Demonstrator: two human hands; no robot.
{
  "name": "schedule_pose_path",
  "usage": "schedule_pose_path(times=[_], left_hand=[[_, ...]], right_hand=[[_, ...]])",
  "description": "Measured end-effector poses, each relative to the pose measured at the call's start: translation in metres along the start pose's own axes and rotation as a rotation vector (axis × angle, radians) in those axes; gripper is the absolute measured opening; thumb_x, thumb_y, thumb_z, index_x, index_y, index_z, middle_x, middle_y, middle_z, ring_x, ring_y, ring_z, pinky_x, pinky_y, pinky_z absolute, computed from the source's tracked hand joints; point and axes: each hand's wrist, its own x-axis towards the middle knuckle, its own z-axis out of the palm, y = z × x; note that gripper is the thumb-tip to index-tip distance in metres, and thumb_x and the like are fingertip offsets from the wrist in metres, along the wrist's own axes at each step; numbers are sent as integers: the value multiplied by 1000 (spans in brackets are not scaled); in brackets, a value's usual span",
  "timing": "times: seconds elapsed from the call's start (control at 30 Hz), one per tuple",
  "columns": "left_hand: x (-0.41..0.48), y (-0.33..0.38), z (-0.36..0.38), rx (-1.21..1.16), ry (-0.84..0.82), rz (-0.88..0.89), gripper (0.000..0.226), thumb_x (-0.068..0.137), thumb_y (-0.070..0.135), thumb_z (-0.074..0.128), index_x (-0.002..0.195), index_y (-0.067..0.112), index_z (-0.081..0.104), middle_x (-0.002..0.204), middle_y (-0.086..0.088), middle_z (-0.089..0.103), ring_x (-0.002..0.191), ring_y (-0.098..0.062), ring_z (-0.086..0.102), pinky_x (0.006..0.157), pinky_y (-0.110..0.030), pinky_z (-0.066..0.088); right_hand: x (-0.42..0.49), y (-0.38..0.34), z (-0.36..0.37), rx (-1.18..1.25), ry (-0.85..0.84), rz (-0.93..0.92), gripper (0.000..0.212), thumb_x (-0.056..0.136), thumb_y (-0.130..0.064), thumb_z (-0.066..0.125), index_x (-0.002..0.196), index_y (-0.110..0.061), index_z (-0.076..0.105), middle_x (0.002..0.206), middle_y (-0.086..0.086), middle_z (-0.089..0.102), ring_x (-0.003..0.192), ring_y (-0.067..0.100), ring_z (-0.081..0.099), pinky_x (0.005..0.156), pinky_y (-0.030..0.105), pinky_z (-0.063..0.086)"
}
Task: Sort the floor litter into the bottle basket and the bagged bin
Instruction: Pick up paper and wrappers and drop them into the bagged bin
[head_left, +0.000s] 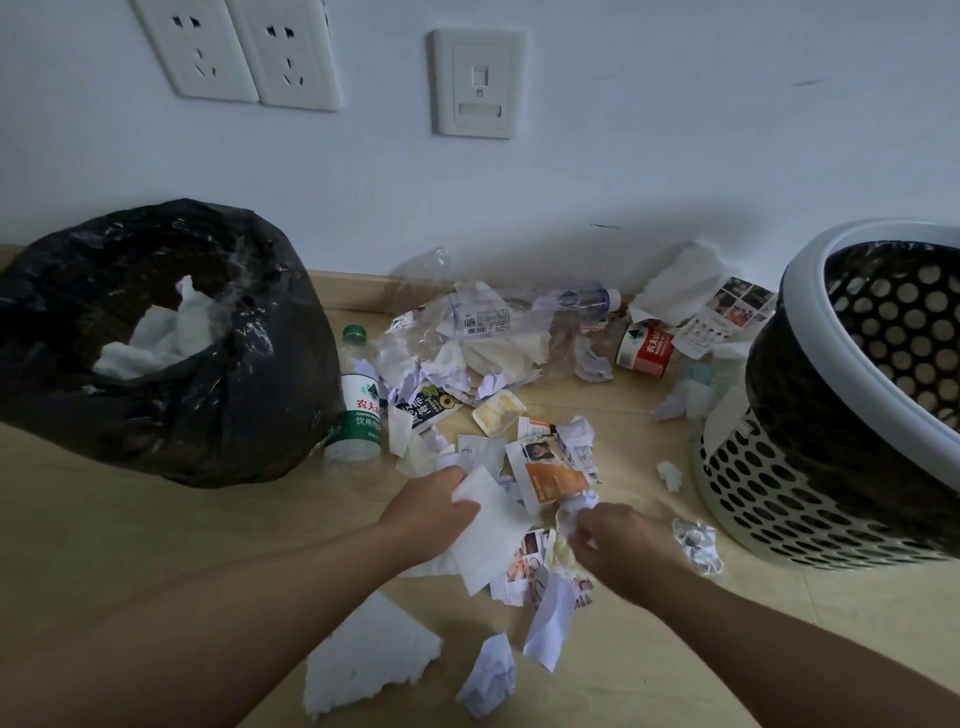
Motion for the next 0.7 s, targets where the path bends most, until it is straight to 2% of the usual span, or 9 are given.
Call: schedule_pose_path(times=[0.03,0.1,0.2,0.27,0.33,0.47,0.53,0.6,0.7], left_hand=[[0,-1,-1,4,4,1,21,93,25,46,106,11,53,105,-12,61,96,-27,58,74,-31,44],[1,-2,-1,14,4,5,19,94,25,46,104,11,53,98,-8,60,91,-25,57,69,-30,42],[3,-6,1,50,12,4,10,93,24,45,90,15,46,83,-2,52,79,-20,51,58,-27,34],[5,-8,2,85,27,0,10,93,24,45,92,14,47,84,-3,53,80,-21,51,60,-28,35],[6,-11,1,127,45,-4,16,94,23,43,102,12,51,89,-5,55,82,-21,52,63,-27,36],[10,-15,-2,188,69,-24,27,94,19,41,117,13,51,103,-8,60,86,-21,51,71,-28,41],[11,-17,-2,199,67,-33,27,93,19,41,118,13,51,107,-8,60,86,-21,50,72,-28,41],[11,-17,-1,217,56,-35,28,93,20,41,119,14,50,113,-9,59,87,-20,47,72,-28,40],[10,-17,-1,235,32,-24,26,93,21,42,117,13,50,114,-9,59,87,-20,46,74,-29,39]], right_hand=[[1,5,-2,-26,52,32,30,97,-32,35,105,-19,60,103,0,62,97,18,58,72,27,44],[0,16,-6,-127,96,114,29,96,-28,36,110,-20,60,111,-1,59,105,18,54,79,27,41],[-4,27,-6,-224,42,225,35,94,-26,39,129,-24,47,141,0,35,130,21,34,103,32,31],[-7,27,-5,-223,54,237,40,94,-24,40,134,-25,40,150,0,21,137,23,26,109,34,26],[-9,21,0,-190,101,151,42,90,-19,46,132,-23,44,151,2,24,136,25,29,109,37,28],[-11,-6,8,-137,98,-176,57,76,-15,63,131,-24,51,144,5,42,129,30,45,103,45,38],[-13,-22,18,-141,24,-297,61,81,-19,60,138,-26,40,149,5,33,134,29,37,106,46,33],[-17,-36,28,-109,-204,-261,65,88,-22,56,145,-27,25,156,3,16,140,27,23,111,44,25],[-19,-47,37,-146,-297,-248,65,87,-16,59,143,-26,27,155,7,13,140,33,19,108,45,29]])
